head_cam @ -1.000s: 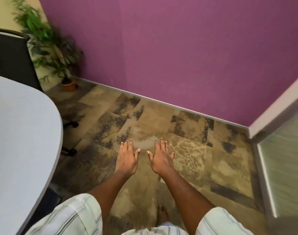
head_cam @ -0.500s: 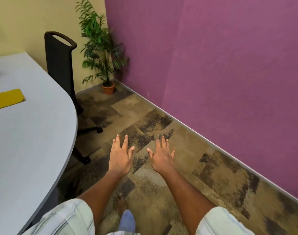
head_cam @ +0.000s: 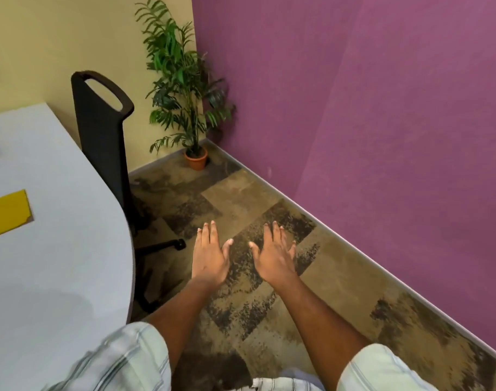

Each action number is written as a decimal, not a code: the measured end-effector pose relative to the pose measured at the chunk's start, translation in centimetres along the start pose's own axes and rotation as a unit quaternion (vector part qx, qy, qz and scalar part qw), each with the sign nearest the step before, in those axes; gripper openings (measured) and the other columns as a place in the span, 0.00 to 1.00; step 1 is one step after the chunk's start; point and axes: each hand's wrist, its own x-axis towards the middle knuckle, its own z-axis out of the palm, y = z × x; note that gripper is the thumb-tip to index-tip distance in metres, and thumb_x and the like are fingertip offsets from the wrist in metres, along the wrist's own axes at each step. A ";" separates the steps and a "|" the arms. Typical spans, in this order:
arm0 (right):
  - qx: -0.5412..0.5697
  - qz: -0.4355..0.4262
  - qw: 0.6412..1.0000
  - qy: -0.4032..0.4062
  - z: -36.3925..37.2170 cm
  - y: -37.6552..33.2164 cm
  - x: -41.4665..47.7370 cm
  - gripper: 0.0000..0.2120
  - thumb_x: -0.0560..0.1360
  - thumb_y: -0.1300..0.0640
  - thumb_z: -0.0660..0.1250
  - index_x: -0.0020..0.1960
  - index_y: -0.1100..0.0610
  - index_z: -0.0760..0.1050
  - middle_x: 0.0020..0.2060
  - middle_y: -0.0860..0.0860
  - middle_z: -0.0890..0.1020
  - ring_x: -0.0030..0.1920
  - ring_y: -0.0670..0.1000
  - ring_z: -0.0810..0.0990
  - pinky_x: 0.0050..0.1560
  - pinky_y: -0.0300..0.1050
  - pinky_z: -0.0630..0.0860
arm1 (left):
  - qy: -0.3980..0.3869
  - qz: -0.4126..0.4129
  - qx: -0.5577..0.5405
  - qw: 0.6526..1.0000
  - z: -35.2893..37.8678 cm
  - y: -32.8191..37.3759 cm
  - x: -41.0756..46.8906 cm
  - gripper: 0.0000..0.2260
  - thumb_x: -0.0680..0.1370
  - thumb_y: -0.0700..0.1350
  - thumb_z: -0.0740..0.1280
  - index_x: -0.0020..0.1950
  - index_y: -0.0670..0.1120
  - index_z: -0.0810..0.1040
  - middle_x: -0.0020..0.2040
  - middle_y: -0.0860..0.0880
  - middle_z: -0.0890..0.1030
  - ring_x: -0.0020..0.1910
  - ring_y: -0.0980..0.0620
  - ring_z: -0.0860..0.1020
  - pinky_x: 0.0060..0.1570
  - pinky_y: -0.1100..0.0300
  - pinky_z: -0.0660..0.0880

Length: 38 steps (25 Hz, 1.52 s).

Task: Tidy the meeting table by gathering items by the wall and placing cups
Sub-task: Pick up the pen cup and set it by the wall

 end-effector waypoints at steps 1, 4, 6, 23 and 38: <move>-0.006 -0.008 1.000 -0.005 -0.1 -0.9 2.5 0.32 0.80 0.39 0.49 0.78 0.54 0.48 0.78 0.52 0.47 0.78 0.54 0.44 0.73 0.64 0.45 | 0.001 0.000 0.003 1.000 0.0 -0.2 2.3 0.30 0.81 0.57 0.51 0.77 0.41 0.50 0.77 0.42 0.54 0.77 0.44 0.50 0.76 0.53 0.48; -0.014 -0.029 0.999 -0.017 0.4 -2.9 9.8 0.32 0.80 0.39 0.50 0.78 0.54 0.48 0.78 0.53 0.47 0.78 0.54 0.45 0.73 0.65 0.46 | 0.009 -0.018 0.008 1.000 0.4 -1.2 8.8 0.30 0.81 0.57 0.52 0.77 0.42 0.51 0.77 0.41 0.55 0.77 0.43 0.50 0.76 0.53 0.49; -0.009 -0.057 0.998 -0.022 0.7 -4.3 15.6 0.32 0.80 0.39 0.50 0.78 0.54 0.48 0.78 0.53 0.48 0.78 0.54 0.45 0.73 0.65 0.46 | 0.022 -0.033 0.006 0.999 1.1 -1.8 13.5 0.30 0.81 0.57 0.52 0.77 0.42 0.52 0.77 0.40 0.55 0.77 0.42 0.51 0.76 0.52 0.49; -0.036 -0.280 0.957 -0.067 0.0 -22.3 57.0 0.33 0.79 0.39 0.51 0.78 0.54 0.49 0.78 0.51 0.48 0.78 0.53 0.44 0.73 0.64 0.45 | 0.140 -0.216 -0.041 0.965 -0.9 -6.3 51.9 0.27 0.82 0.55 0.51 0.77 0.43 0.51 0.77 0.41 0.54 0.77 0.44 0.49 0.76 0.53 0.47; -0.074 -0.365 0.917 -0.144 5.0 -42.9 78.0 0.31 0.80 0.48 0.55 0.78 0.54 0.47 0.78 0.52 0.48 0.78 0.52 0.45 0.75 0.59 0.46 | 0.249 -0.368 -0.128 0.887 -9.5 -18.2 77.0 0.24 0.82 0.52 0.51 0.75 0.44 0.57 0.75 0.40 0.60 0.76 0.43 0.55 0.76 0.49 0.53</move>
